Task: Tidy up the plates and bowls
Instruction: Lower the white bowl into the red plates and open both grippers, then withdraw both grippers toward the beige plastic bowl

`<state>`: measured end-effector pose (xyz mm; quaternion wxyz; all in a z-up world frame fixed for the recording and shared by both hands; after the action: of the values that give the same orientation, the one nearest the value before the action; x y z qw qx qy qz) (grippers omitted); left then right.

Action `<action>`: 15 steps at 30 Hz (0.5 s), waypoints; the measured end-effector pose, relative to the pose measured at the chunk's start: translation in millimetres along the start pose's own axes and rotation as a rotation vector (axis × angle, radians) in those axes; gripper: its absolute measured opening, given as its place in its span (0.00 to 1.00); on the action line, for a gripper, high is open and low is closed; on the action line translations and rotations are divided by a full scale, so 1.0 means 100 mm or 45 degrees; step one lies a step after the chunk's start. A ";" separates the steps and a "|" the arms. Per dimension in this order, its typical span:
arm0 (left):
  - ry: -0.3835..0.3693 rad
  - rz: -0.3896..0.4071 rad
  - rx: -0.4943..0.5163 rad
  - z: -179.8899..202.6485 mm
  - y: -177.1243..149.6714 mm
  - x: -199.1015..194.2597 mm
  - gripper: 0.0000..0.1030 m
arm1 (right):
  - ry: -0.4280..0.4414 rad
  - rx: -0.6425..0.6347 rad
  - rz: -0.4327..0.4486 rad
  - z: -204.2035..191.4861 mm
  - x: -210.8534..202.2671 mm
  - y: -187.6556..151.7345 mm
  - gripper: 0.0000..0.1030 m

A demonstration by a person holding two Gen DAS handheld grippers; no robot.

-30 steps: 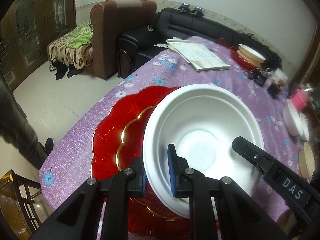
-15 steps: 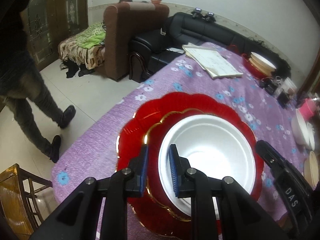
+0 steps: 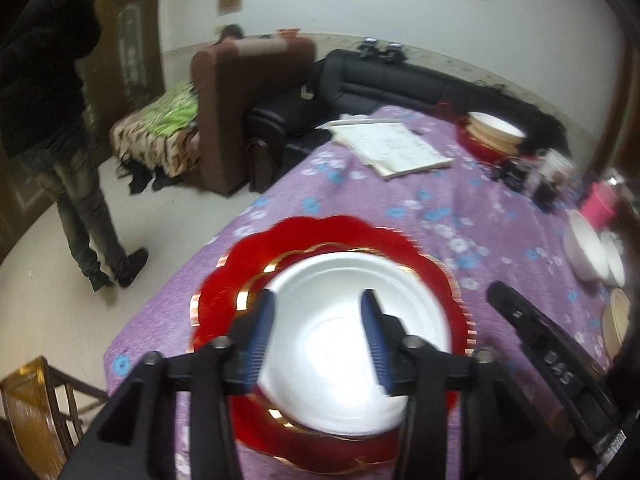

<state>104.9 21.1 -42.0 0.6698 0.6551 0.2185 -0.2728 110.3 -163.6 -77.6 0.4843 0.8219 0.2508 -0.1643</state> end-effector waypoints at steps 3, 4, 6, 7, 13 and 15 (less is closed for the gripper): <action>-0.060 -0.011 0.087 0.29 -0.01 -0.02 0.53 | -0.002 0.009 0.014 0.08 -0.07 0.04 0.21; -0.076 -0.017 0.103 0.36 -0.01 -0.02 0.55 | -0.007 0.015 0.017 0.12 -0.11 0.07 0.21; -0.109 -0.041 0.151 0.55 -0.03 0.00 0.55 | -0.015 0.040 0.025 0.24 -0.18 0.11 0.21; -0.121 -0.051 0.168 0.62 -0.05 0.01 0.55 | -0.020 0.050 0.025 0.30 -0.21 0.13 0.21; -0.209 -0.129 0.260 1.08 -0.17 0.03 0.55 | -0.091 0.091 0.081 0.73 -0.56 0.29 0.21; -0.235 -0.144 0.297 1.24 -0.21 0.02 0.55 | -0.123 0.098 0.105 0.87 -0.70 0.33 0.21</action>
<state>84.4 -102.7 -53.7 0.5900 0.6872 0.1595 -0.3926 69.4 -270.8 -59.7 0.4703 0.8407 0.1864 -0.1932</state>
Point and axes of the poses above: each gripper's, at about its wrist camera, not at the fingertips, and x roughly the way its jaws point, z to its right, y to its top, the point moved 3 cm from there along x, roughly the way its jaws point, and after that the axes turned 4 degrees about z, right-handed, at the moved point
